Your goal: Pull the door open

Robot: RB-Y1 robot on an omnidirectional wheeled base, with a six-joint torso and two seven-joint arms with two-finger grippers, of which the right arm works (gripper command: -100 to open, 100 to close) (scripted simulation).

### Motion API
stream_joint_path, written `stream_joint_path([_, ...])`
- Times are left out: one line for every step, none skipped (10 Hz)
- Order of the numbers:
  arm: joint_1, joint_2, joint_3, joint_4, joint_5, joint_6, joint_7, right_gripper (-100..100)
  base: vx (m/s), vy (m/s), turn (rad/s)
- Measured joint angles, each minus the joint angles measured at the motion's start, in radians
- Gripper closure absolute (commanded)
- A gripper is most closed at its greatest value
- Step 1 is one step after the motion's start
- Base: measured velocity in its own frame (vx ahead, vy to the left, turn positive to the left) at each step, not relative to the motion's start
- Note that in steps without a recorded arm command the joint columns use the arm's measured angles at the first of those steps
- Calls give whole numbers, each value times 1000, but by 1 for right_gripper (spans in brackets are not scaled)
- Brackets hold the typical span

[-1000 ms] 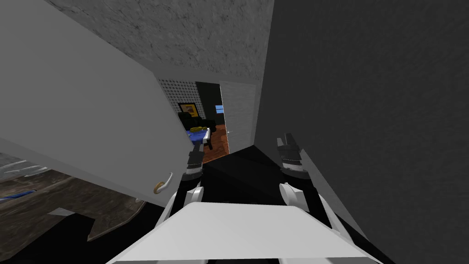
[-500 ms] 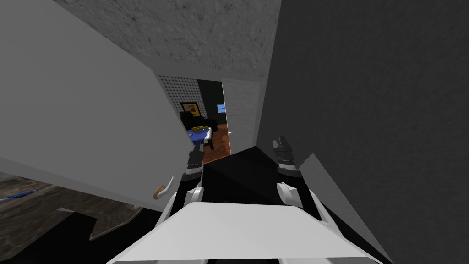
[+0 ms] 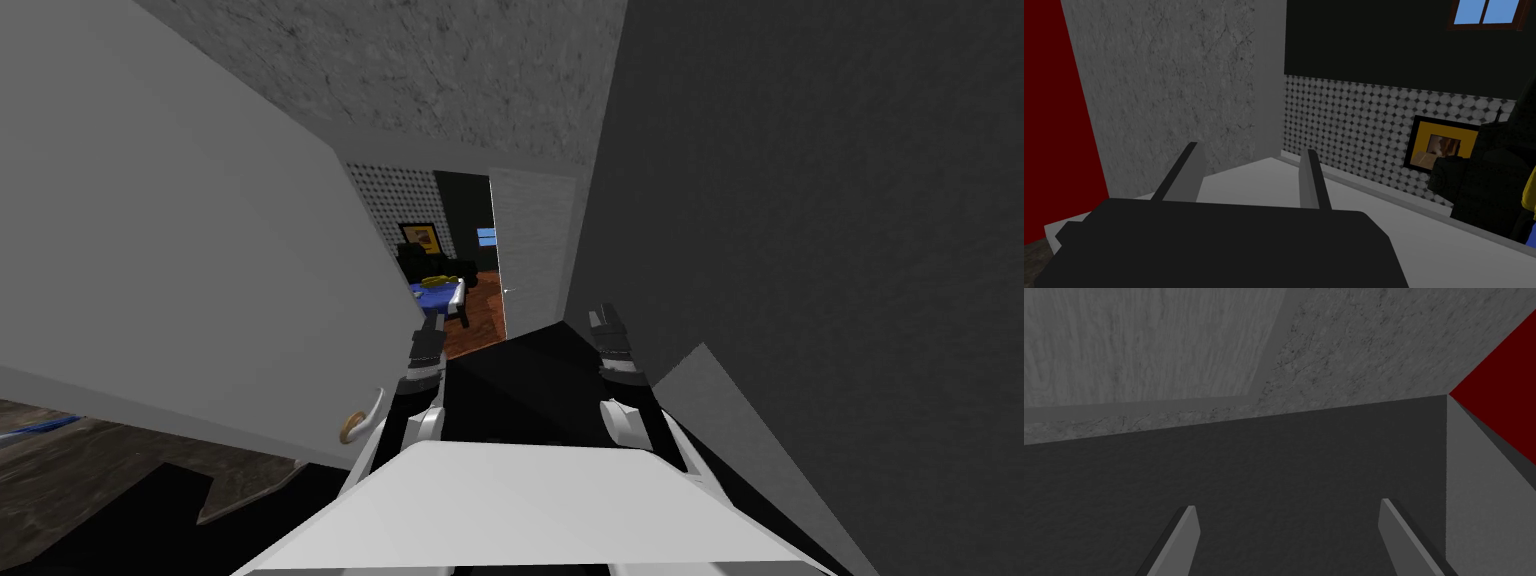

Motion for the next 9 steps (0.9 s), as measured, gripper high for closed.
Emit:
stream_joint_path([-8,-7,1,20,-5,-4,-5,-100,88,34,65])
stream_joint_path([-14,-15,1,41,-10,-10,-11,-100,103,45,54])
stream_joint_path([-14,-17,9,57,-12,-15,-13,-100,108,37,46])
stream_joint_path([-25,-22,12,86,-15,-25,-16,-100,95,37,51])
stream_joint_path([-32,-30,13,107,-20,-29,-21,-100,113,27,59])
stream_joint_path([-38,-35,16,127,-24,-33,-26,-100,101,41,72])
stream_joint_path([-38,-41,21,143,-28,-39,-31,-100,95,42,52])
stream_joint_path([-44,-43,27,173,-30,-50,-33,-100,96,39,50])
stream_joint_path([-51,-49,30,196,-35,-58,-37,-100,103,38,59])
